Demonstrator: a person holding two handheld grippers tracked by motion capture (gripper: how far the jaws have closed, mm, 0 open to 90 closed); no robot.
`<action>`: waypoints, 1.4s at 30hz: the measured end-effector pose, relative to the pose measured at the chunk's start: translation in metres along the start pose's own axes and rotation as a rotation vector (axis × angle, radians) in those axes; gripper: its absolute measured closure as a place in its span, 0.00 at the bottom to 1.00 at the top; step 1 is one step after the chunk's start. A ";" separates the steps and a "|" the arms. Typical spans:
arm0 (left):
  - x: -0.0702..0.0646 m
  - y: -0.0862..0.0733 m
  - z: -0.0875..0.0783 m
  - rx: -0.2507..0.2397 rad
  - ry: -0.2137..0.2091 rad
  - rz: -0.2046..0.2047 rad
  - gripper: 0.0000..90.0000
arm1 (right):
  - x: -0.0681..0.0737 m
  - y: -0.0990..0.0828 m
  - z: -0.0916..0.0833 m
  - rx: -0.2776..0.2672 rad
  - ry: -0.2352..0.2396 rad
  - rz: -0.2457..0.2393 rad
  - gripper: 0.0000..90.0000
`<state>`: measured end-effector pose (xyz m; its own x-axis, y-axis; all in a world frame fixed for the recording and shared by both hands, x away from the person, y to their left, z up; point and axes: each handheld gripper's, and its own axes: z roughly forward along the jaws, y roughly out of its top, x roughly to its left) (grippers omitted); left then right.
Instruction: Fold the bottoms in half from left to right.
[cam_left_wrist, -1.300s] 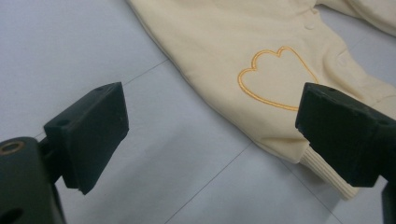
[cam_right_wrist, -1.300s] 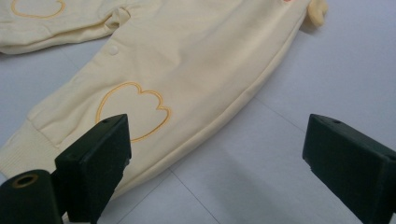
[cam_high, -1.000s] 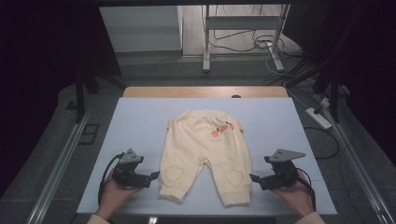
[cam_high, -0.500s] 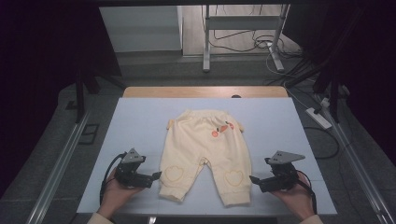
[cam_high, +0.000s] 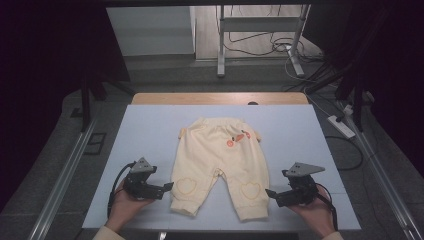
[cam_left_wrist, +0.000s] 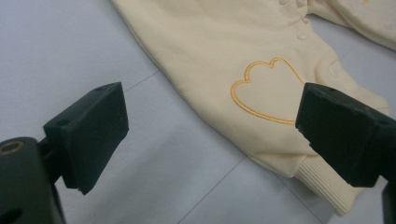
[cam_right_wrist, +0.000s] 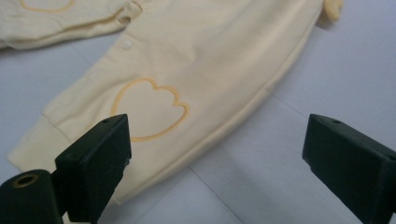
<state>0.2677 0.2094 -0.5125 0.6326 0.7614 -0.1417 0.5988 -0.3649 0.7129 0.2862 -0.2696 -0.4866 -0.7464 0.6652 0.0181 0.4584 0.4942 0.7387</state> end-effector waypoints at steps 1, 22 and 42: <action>0.000 0.000 0.000 -0.001 -0.001 -0.001 0.10 | 0.001 0.002 0.000 -0.004 0.018 0.009 0.09; 0.000 0.001 0.003 0.011 0.000 0.009 0.10 | 0.021 0.027 0.016 -0.017 0.039 -0.055 0.09; 0.000 0.001 0.006 0.015 0.005 0.012 0.11 | 0.050 0.040 0.042 0.018 0.110 -0.098 0.09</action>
<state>0.2713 0.2062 -0.5157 0.6375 0.7595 -0.1294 0.5985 -0.3824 0.7039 0.2870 -0.1930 -0.4848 -0.8361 0.5482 0.0206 0.3882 0.5647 0.7283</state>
